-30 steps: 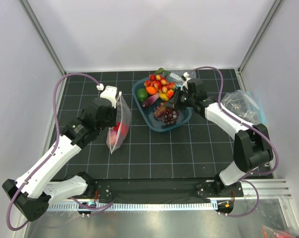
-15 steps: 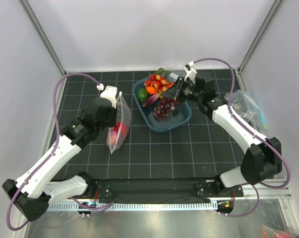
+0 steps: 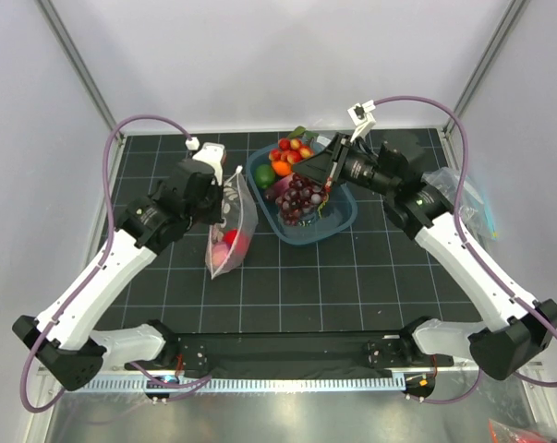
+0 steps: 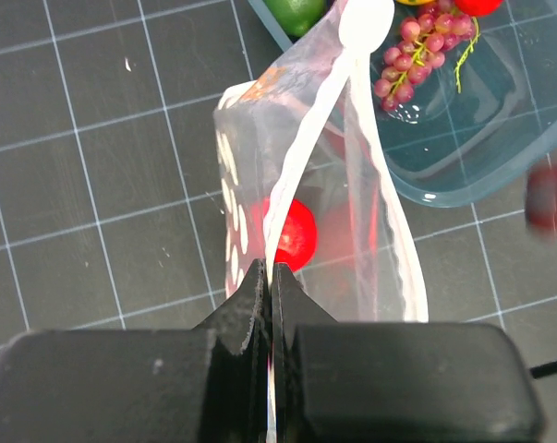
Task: Place the food in the zip-top bag and seal the zipper
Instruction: Place the fake fruit in the zipper food storage bag.
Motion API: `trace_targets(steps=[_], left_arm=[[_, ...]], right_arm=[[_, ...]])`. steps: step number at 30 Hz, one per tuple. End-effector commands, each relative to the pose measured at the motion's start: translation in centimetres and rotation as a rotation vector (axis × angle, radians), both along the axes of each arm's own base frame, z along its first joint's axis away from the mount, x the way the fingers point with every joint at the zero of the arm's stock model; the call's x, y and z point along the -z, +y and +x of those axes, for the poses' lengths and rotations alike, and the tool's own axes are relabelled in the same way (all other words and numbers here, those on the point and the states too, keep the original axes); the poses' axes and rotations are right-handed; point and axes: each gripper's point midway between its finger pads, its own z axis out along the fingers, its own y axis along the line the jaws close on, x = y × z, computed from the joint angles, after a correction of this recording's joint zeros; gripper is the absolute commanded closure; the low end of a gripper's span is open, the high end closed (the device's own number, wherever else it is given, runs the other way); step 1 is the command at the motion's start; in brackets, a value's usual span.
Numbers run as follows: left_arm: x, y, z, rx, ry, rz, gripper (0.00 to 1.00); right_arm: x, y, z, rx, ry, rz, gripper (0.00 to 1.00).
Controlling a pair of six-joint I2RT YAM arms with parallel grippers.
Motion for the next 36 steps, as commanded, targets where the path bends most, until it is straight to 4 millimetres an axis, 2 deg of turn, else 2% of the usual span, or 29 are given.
trace_targets(steps=[1,11,16,26,30,36], left_arm=[[0.1,-0.4,-0.4,-0.007,0.066,-0.007,1.00],[1.1,-4.1,0.2,0.044,0.110,-0.083,1.00],[1.3,-4.8,0.4,0.053,0.116,-0.093,1.00],[0.8,-2.9,0.4,0.001,0.072,-0.046,1.00],[0.8,-2.8,0.2,0.002,0.071,-0.047,1.00],[0.2,-2.3,0.1,-0.004,0.062,-0.035,1.00]], right_arm=[[-4.9,-0.3,-2.0,0.000,-0.097,0.074,0.98],[-7.4,1.4,-5.0,-0.036,-0.153,0.104,0.98],[-8.7,2.2,-5.8,-0.051,-0.179,0.149,0.98],[-9.8,5.7,-7.5,-0.100,-0.205,0.218,0.98],[-10.9,6.6,-8.3,-0.130,-0.227,0.243,0.98],[-12.2,7.0,-9.3,-0.147,-0.270,0.297,0.98]])
